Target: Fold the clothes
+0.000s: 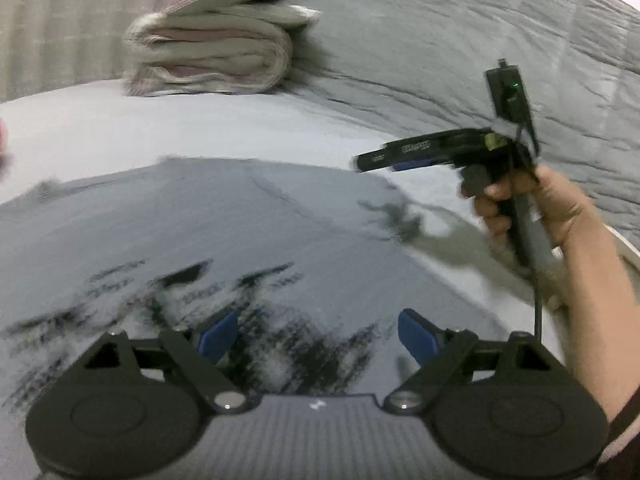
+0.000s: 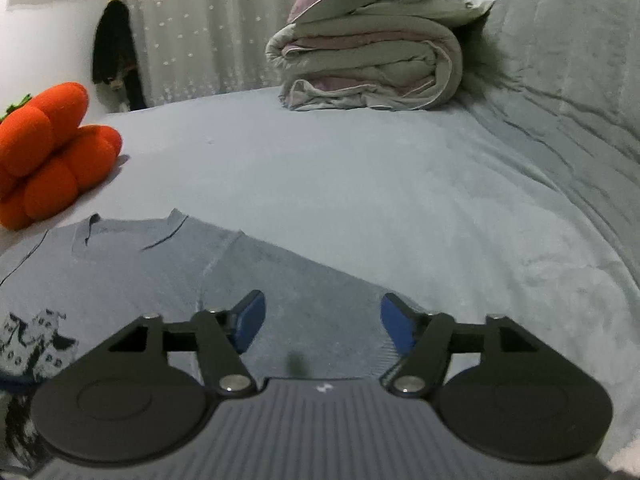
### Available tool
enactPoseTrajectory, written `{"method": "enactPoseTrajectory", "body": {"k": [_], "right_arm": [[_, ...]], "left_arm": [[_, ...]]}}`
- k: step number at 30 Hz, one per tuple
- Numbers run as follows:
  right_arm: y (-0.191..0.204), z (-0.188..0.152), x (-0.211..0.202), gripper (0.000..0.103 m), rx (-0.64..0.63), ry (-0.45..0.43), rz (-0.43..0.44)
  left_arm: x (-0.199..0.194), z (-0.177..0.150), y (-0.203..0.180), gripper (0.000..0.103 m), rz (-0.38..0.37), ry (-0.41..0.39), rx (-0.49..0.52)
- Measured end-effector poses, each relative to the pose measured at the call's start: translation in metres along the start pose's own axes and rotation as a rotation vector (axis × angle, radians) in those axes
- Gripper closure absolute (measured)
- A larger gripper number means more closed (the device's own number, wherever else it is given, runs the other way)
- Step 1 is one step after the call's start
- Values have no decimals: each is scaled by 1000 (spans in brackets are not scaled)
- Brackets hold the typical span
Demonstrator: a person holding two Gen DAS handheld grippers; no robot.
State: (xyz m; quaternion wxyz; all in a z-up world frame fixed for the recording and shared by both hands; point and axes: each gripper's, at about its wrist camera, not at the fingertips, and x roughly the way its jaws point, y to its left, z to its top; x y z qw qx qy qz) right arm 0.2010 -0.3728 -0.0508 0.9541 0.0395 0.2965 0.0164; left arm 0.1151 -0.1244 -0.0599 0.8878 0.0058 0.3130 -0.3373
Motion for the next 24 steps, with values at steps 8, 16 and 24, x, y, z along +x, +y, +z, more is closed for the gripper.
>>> {"method": "enactPoseTrajectory", "body": {"k": [8, 16, 24], "right_arm": [[60, 3, -13, 13, 88, -6, -16], [137, -42, -53, 0, -80, 47, -1], [160, -103, -90, 0, -29, 156, -78]], "left_arm": [[-52, -38, 30, 5, 249, 4, -92], [-90, -71, 30, 2, 376, 35, -47], [-136, -109, 26, 1, 421, 26, -129]]}}
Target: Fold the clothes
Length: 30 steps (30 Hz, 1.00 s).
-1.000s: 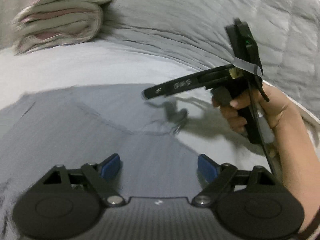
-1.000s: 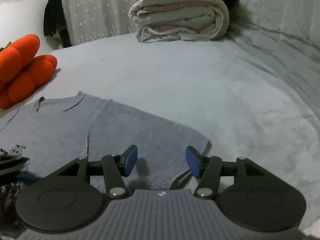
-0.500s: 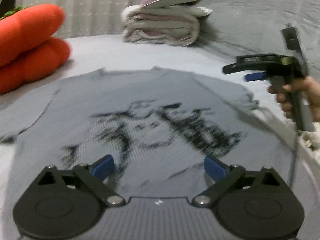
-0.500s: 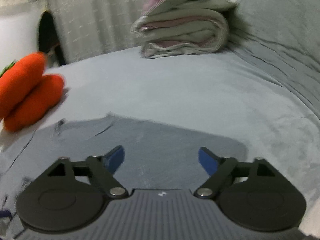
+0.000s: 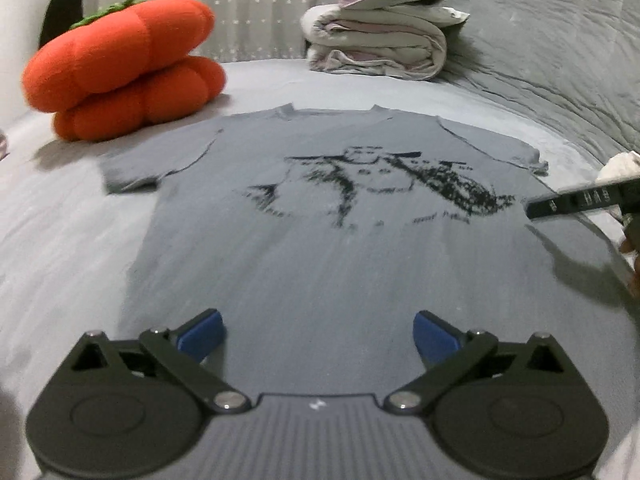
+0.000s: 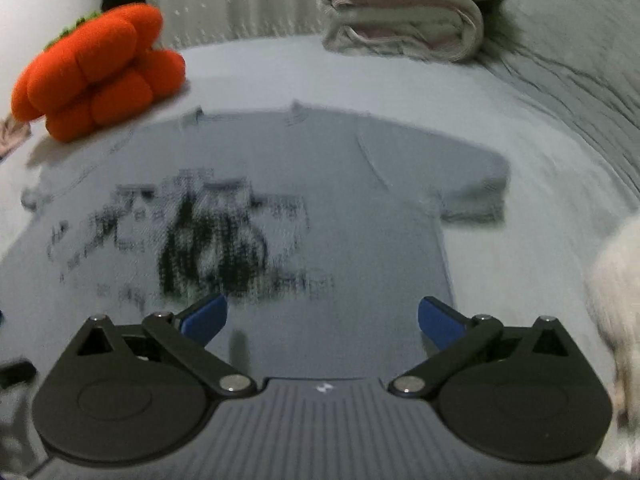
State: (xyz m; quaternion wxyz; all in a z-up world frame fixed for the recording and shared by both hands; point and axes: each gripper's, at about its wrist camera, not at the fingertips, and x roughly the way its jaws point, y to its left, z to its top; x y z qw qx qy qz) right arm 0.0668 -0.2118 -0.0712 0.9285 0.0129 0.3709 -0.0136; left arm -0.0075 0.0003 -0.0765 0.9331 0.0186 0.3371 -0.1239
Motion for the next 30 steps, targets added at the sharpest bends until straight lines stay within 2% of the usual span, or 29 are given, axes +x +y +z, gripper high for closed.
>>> {"method": "enactPoseTrajectory", "body": {"k": [2, 7, 10, 14, 17, 19, 23, 30], "right_arm": [[3, -19, -6, 0, 0, 26, -24], [8, -51, -29, 0, 9, -7, -80], [10, -65, -41, 0, 16, -18, -95], [12, -86, -59, 0, -13, -46, -98], [11, -97, -71, 0, -22, -54, -97], [3, -103, -76, 0, 15, -43, -78], [-8, -113, -88, 0, 48, -43, -50], [-11, -114, -94, 0, 25, 0, -45]], "left_arm": [[-11, -9, 3, 1, 13, -1, -8], [-34, -30, 9, 1, 41, -42, -25], [-42, -36, 11, 1, 53, -35, -30], [-53, -48, 9, 1, 55, -52, 51], [-62, -56, 9, 1, 51, -65, 74], [-69, -60, 10, 1, 44, -60, 80], [-81, -62, 12, 1, 28, -24, 103], [-82, -43, 13, 1, 22, 146, 49]]}}
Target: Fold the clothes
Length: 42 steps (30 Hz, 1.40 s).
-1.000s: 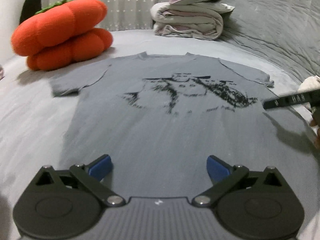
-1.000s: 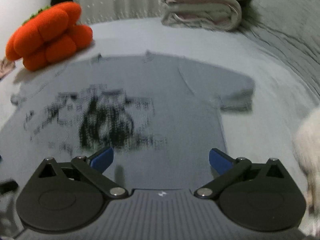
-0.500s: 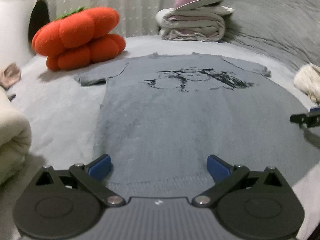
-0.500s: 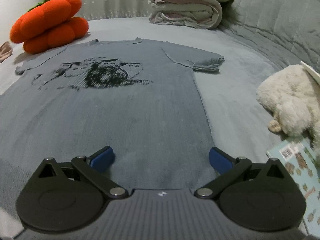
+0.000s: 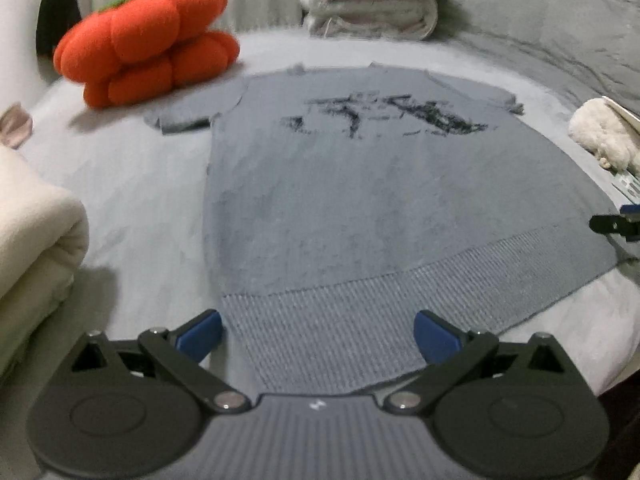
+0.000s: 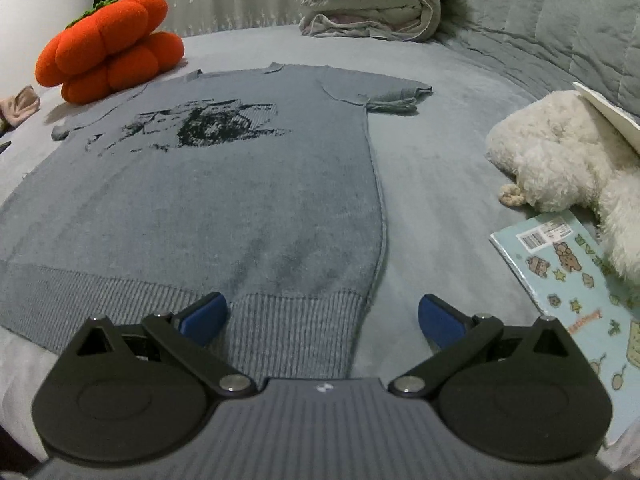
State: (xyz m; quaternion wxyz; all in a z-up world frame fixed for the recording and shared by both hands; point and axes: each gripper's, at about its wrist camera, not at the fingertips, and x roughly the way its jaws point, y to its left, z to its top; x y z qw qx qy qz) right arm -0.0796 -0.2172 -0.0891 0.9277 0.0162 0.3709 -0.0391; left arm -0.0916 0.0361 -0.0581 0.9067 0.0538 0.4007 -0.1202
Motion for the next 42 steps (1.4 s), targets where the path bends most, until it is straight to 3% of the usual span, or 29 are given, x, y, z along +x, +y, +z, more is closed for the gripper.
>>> {"method": "enactPoseTrajectory", "body": {"k": [3, 6, 12, 17, 21, 25, 42], "right_arm": [[0, 4, 0, 0, 2, 27, -3], [0, 12, -1, 0, 26, 62, 0], [5, 41, -3, 0, 35, 29, 12], [26, 70, 6, 0, -81, 31, 36], [42, 91, 12, 0, -186, 17, 36], [44, 105, 20, 0, -242, 6, 14], [32, 152, 69, 0, -73, 18, -18]], "left_arm": [[-3, 11, -6, 1, -7, 35, 6], [-12, 20, -15, 1, -29, -14, 55], [-9, 48, -49, 1, -19, -87, 231], [3, 75, -88, 1, -24, -144, 416], [15, 91, -111, 1, -17, -183, 494], [29, 107, -118, 1, -16, -171, 463], [76, 138, -94, 1, 74, -78, 276]]}}
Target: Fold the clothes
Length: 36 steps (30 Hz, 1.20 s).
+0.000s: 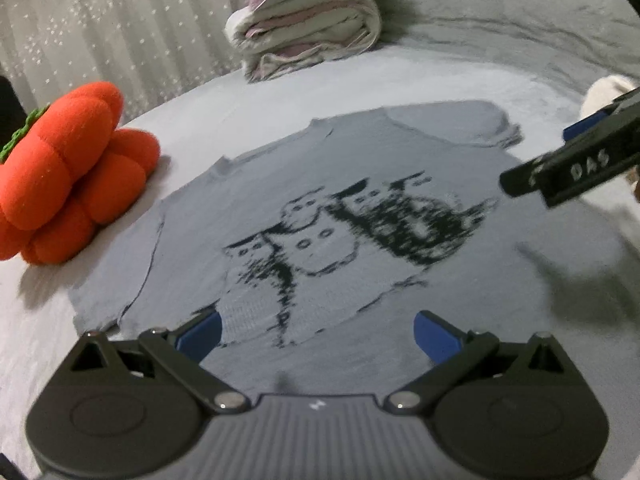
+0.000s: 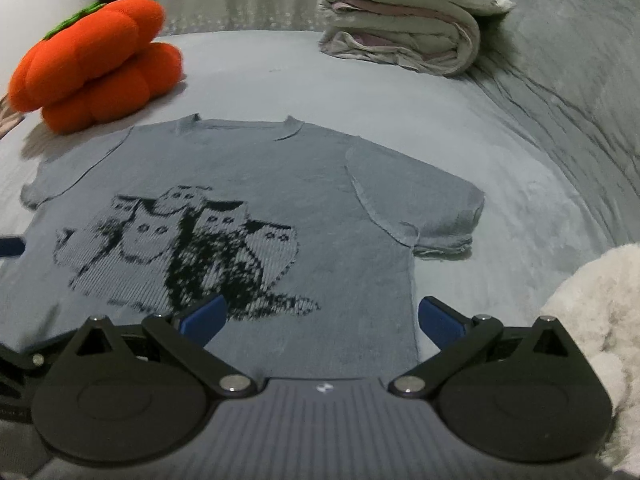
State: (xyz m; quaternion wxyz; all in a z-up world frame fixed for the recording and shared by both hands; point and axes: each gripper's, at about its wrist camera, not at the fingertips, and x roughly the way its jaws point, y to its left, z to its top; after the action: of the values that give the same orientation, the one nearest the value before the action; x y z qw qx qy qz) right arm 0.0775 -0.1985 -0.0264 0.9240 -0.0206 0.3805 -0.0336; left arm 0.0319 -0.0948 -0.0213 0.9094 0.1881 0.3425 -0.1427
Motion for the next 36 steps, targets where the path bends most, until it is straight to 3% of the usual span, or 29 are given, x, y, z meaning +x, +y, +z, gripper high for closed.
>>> {"method": "enactPoseTrajectory", "body": {"k": [5, 9, 16, 21, 36], "right_arm": [[-7, -1, 17, 0, 50, -4, 5], [-26, 0, 28, 0, 130, 13, -49], [-72, 5, 43, 0, 453, -18, -52], [-85, 1, 57, 0, 578, -8, -40], [-89, -6, 64, 0, 581, -12, -38]], "left_arm": [[13, -6, 19, 1, 30, 55, -73], [22, -10, 30, 1, 26, 102, -125], [32, -8, 42, 1, 57, 121, -174], [39, -7, 48, 1, 60, 134, -204], [57, -11, 57, 0, 19, 148, -346]]}}
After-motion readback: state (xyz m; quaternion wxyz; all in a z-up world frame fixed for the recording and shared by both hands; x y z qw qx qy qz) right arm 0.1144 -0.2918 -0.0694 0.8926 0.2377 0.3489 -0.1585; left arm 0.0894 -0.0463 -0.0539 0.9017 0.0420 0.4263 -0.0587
